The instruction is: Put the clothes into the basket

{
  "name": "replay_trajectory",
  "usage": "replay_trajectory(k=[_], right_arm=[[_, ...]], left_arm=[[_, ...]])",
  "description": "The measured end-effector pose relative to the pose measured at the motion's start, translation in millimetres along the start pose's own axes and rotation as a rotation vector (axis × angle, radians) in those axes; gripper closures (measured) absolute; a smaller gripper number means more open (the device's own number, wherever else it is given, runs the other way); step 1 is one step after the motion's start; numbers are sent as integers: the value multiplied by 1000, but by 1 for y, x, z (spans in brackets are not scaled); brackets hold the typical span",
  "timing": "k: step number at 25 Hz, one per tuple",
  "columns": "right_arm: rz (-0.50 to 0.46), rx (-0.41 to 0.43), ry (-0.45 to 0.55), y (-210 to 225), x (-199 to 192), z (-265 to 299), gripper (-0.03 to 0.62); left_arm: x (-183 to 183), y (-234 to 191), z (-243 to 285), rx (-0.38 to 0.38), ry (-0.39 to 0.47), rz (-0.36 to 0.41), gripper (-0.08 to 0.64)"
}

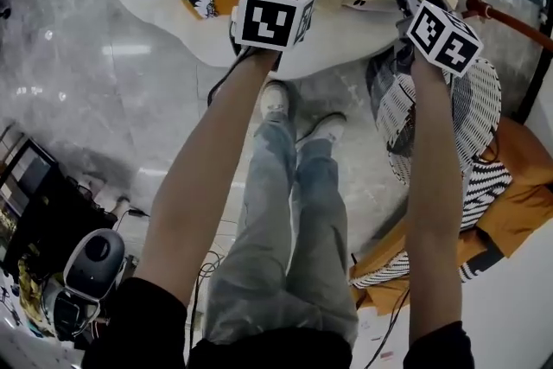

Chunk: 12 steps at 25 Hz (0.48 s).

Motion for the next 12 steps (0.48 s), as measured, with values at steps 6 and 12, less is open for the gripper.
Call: replay_trajectory(k=[6, 12], right_arm=[[32, -122, -45, 31, -6, 24, 342], [104, -107, -65, 30, -2, 51, 398]], left_arm=[[5, -17, 24, -23, -16, 8, 336], [11, -26, 41, -59, 4, -3, 339]])
Point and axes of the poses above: the fingertips, and each gripper's own axes: z forward along the fingers, y to its right, x out of its top, the point moved 9 cm from there along -z, backward along the fingers, and after that the axes turned 5 degrees about -z, right-handed, at the moved point
